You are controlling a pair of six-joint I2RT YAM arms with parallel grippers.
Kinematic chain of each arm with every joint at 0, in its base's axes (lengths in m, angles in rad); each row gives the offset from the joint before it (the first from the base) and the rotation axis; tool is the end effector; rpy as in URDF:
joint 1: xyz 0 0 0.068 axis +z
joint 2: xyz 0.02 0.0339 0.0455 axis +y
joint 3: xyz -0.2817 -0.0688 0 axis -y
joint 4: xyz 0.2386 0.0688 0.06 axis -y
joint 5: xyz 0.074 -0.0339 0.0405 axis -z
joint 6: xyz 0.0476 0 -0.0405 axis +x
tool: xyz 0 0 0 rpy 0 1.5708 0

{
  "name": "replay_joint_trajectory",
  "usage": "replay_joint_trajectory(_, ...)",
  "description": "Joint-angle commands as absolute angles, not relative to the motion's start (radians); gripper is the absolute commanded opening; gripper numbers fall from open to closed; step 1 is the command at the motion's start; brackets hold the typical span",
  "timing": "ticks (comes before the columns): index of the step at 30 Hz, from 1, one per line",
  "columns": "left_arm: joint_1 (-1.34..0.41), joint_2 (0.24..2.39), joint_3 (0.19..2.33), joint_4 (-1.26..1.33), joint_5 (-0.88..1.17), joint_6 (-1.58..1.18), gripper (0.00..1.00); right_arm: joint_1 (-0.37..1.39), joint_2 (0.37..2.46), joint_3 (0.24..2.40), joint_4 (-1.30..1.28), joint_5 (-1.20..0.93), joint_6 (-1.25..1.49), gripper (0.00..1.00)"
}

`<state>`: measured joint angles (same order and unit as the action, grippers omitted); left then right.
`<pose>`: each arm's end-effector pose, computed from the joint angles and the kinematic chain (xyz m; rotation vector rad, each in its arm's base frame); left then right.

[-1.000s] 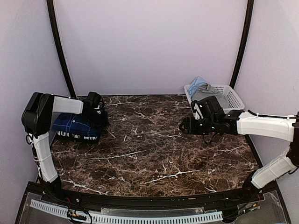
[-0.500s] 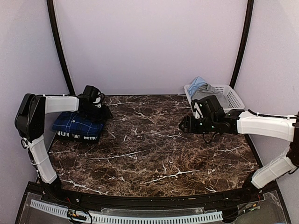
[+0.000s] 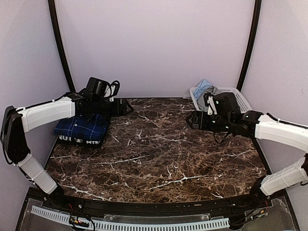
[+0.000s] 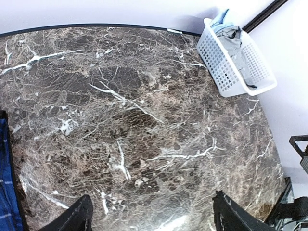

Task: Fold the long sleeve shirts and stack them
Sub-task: Reset both arms

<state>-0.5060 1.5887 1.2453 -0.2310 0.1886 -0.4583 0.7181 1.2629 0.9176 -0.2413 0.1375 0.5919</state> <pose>0.3204 -0.1878 0.3057 0.1679 2.2265 -0.7493 0.2154 0.1795 0.2906 -0.0580 2.2141 0.6019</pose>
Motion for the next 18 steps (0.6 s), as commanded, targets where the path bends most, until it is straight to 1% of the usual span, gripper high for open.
replay_joint_trajectory(1,-0.536,1.476,1.195,-0.205,0.161,-0.431,0.87,0.714,1.182,0.914,-0.173,0.19,0.572,0.98)
replay_joint_trajectory(4,-0.549,1.425,1.149,-0.188,0.164,-0.43,0.89,0.715,1.132,0.9,-0.164,0.209,0.56,0.99)
replay_joint_trajectory(5,-0.55,1.4,1.139,-0.183,0.165,-0.428,0.96,0.715,1.116,0.897,-0.163,0.213,0.557,0.99)
replay_joint_trajectory(7,-0.552,1.364,1.113,-0.178,0.162,-0.425,0.99,0.715,1.087,0.889,-0.158,0.222,0.553,0.99)
replay_joint_trajectory(18,-0.552,1.208,0.997,-0.136,0.083,-0.419,0.99,0.715,0.968,0.865,-0.169,0.306,0.53,0.99)
